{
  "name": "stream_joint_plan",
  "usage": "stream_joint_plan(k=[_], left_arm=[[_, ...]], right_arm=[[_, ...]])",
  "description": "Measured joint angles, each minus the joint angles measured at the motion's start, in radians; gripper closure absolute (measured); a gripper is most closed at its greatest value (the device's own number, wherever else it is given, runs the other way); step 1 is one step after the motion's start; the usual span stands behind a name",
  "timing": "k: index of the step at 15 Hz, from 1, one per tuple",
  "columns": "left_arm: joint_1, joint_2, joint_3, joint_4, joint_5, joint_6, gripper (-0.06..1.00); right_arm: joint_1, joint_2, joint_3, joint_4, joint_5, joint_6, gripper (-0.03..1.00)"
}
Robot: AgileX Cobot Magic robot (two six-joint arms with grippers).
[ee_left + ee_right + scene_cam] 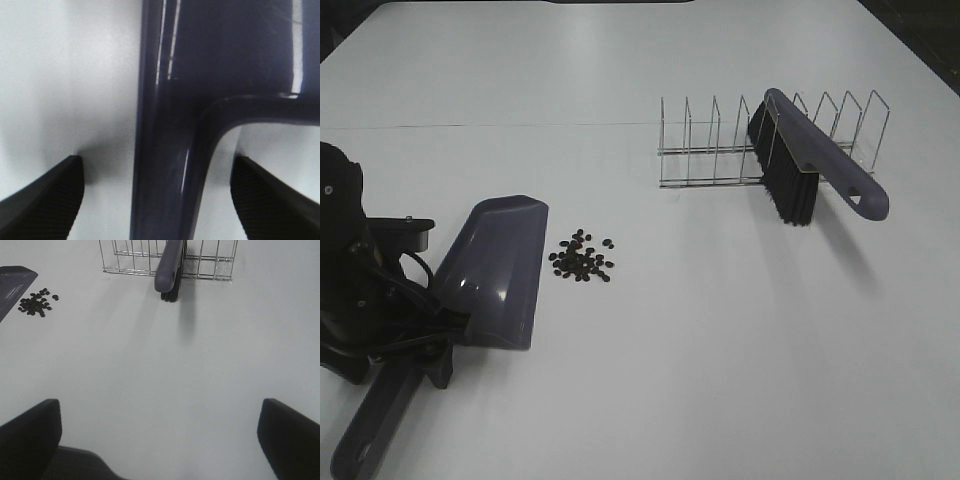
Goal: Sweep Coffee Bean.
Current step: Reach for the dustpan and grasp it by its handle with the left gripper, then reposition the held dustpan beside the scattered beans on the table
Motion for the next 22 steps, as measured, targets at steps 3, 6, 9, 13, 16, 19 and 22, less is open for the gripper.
stream_joint_plan(k=[3,6,9,13,16,19,22], left_arm=[[0.000,0.017,-0.019,-0.004,-0.001,-0.001,0.28],[0.000,0.019,-0.021,-0.004,-0.009,-0.002,0.48],[0.000,0.019,-0.021,-0.006,-0.010,-0.004,0.63],[0.000,0.019,-0.021,-0.006,-0.010,0.008,0.63],[0.000,0.016,-0.021,-0.005,-0.002,0.035,0.63],[0.000,-0.008,-0.021,0.014,0.019,0.004,0.63],[0.000,-0.020,-0.021,0.026,0.025,-0.021,0.63]], right_arm=[[0.000,0.000,0.000,0.000,0.000,0.000,-0.02],[0.000,0.000,0.000,0.000,0.000,0.000,-0.02],[0.000,0.000,0.000,0.000,0.000,0.000,-0.02],[0.000,0.000,0.000,0.000,0.000,0.000,-0.02],[0.000,0.000,0.000,0.000,0.000,0.000,-0.02],[0.000,0.000,0.000,0.000,0.000,0.000,-0.02],[0.000,0.000,0.000,0.000,0.000,0.000,-0.02]])
